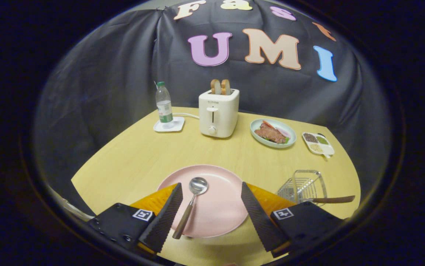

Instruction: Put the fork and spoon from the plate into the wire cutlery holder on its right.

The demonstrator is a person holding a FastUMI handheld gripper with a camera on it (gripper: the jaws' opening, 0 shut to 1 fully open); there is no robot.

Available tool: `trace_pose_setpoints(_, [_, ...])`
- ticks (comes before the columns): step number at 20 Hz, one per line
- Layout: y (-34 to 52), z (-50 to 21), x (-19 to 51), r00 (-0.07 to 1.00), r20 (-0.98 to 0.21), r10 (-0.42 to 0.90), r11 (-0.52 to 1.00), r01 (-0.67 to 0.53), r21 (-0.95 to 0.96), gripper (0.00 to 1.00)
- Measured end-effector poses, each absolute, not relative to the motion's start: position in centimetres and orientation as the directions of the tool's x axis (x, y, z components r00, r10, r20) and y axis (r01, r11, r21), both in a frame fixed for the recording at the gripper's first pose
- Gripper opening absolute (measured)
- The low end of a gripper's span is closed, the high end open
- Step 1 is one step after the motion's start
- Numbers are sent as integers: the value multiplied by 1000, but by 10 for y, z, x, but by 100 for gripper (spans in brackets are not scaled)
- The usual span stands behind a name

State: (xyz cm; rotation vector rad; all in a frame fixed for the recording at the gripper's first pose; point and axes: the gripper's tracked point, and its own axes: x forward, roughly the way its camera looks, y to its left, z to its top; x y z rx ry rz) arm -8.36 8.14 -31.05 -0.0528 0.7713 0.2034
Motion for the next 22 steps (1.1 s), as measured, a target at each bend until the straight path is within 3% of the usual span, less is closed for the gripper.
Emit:
trace_pose_setpoints(11, [104,-386,-108,601,-788,133,976,-219,-3,100])
trace_pose_setpoints(21, [111,-396,-116,567,-811,145,965,-264,-12,21])
trace_pose_setpoints(22, [112,-399,-116,556,-818,150,964,-267,-5,17])
